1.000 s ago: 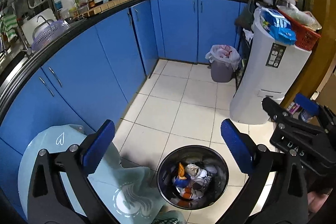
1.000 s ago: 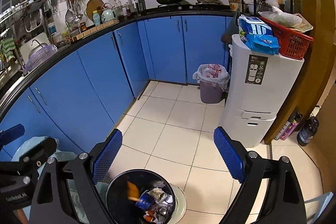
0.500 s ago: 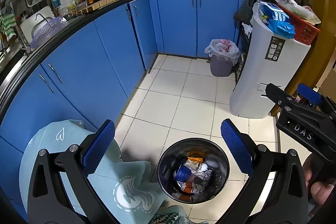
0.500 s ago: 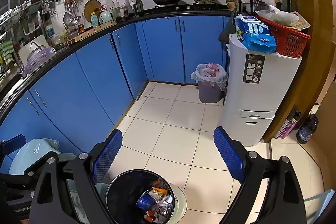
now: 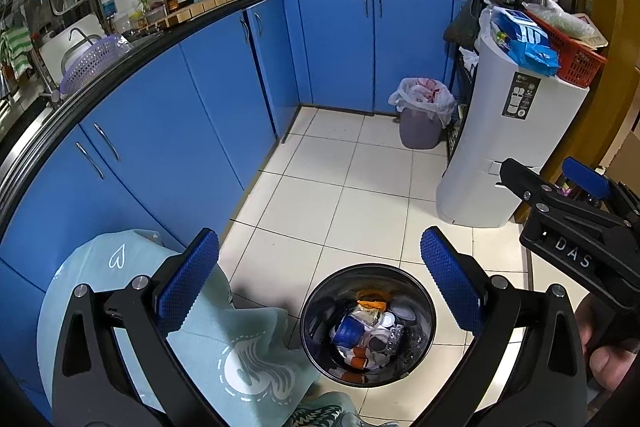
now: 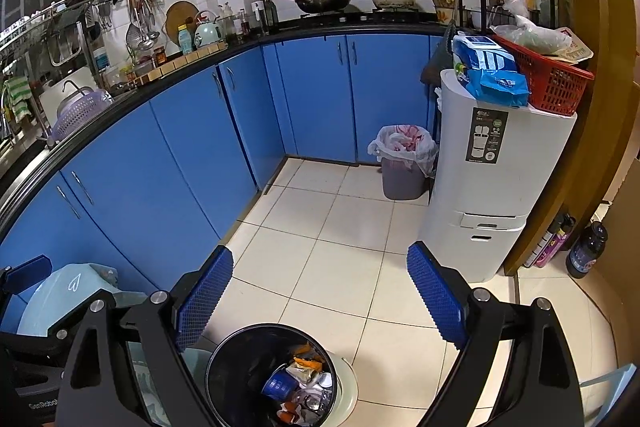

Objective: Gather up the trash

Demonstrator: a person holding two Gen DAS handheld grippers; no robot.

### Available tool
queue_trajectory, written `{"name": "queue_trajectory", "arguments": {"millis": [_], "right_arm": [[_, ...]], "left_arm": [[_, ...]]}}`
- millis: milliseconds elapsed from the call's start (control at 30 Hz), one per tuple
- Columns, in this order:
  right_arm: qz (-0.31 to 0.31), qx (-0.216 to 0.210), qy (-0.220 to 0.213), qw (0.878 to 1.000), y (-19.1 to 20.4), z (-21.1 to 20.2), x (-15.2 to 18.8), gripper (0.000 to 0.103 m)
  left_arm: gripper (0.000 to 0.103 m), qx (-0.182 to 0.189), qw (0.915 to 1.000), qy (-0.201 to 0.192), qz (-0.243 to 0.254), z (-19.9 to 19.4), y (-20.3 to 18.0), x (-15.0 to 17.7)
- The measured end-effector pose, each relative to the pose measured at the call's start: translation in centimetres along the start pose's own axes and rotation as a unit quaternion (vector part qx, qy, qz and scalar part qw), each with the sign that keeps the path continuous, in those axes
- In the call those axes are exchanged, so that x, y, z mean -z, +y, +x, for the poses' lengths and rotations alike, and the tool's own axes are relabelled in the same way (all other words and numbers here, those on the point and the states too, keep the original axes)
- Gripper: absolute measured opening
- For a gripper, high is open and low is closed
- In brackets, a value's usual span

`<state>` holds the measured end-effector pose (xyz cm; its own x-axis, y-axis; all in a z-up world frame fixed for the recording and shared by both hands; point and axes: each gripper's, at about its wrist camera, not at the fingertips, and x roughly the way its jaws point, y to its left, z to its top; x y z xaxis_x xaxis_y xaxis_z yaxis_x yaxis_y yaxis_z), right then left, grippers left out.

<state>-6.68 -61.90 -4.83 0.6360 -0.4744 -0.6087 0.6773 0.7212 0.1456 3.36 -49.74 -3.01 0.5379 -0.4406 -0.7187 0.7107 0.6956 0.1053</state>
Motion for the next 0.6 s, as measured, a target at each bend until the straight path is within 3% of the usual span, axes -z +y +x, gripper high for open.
{"name": "queue_trajectory", "arguments": {"millis": [600], "right_arm": [[-0.001,0.000,0.000,1.000,0.26,-0.19,0.01,0.087]], "left_arm": [[0.099,0.001,1.0000,-0.002,0.000,-0.22,-0.16,-0.01]]}}
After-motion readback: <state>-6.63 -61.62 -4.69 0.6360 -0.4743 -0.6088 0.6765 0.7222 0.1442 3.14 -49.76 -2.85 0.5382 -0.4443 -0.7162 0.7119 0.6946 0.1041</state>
